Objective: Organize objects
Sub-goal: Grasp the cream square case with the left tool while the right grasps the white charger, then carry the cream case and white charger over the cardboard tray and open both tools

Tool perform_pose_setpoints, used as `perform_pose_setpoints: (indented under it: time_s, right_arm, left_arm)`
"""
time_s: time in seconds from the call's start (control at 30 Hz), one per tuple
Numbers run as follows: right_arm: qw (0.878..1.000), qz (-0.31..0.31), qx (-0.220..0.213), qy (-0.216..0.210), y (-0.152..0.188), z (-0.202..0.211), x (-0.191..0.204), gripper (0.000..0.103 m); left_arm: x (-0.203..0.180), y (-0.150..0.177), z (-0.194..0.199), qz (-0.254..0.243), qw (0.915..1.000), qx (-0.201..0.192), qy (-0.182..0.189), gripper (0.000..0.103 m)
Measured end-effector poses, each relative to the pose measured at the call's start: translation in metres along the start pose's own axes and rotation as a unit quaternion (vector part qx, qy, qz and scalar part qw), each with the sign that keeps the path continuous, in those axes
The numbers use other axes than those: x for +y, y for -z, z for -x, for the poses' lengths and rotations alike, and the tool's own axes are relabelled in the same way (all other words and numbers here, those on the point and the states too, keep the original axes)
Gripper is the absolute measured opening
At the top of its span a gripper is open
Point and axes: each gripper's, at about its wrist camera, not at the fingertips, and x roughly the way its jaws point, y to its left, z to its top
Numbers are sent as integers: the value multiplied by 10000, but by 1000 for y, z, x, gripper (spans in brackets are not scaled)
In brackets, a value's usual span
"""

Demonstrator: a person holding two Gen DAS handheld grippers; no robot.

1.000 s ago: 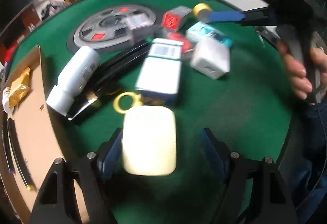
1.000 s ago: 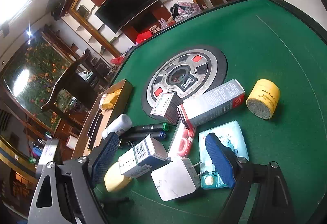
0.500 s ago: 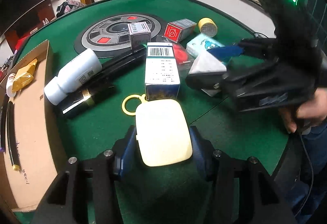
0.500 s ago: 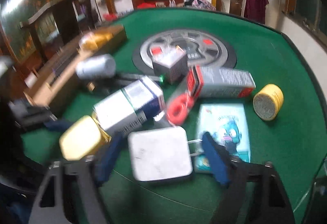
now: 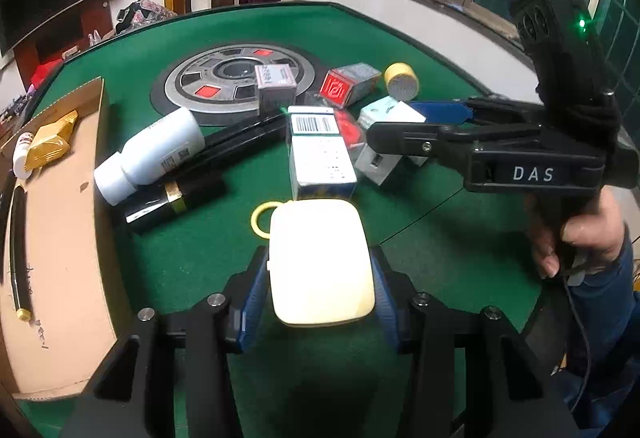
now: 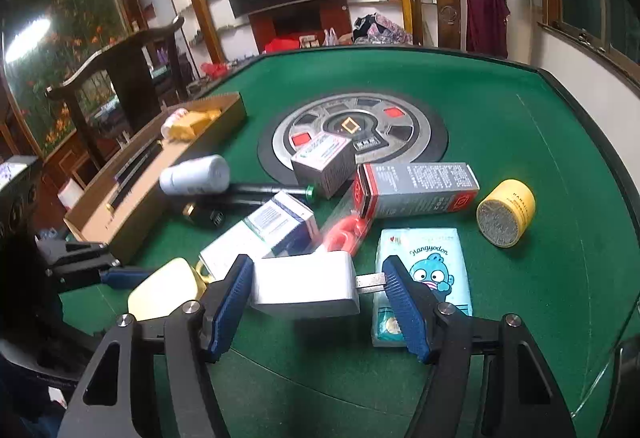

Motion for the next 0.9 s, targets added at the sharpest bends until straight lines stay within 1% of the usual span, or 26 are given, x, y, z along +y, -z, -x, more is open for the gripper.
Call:
perform_pose_setpoints:
  time_s: [0.07,0.13,0.2,0.5,0.63,0.77,0.9]
  right_arm:
    - [9999,-78,-110,-99,-4,4,1,72]
    - [9994,-136,-272,-148,-5,12,0,72]
    - [9990,-187,-369,-179,-5,16,1,72]
    - [9982,-318,-457,-205,-6,19,-2,72]
    - [9969,-465,-578,-252,-8,24,-7,72]
    - [9962,-479,-681,-252,-11,30,-2,72]
    - [9955,-474,-674,-478,-21,33,14,72]
  left_arm:
    - [-1,-2,5,44,9999,-102,59,47]
    - [-1,-3,13,59,9995,-289,129,47]
    - [-3,-5,20,68,9991,-402,136,47]
    - [3,-10,48,270,9964,-773,204,47]
    - [11,-11,64,366,9944,-953,268,47]
    - [25,-11,81,473,9920,-1154,219,47]
    - [44,-11,102,620,9885,-1373,152,47]
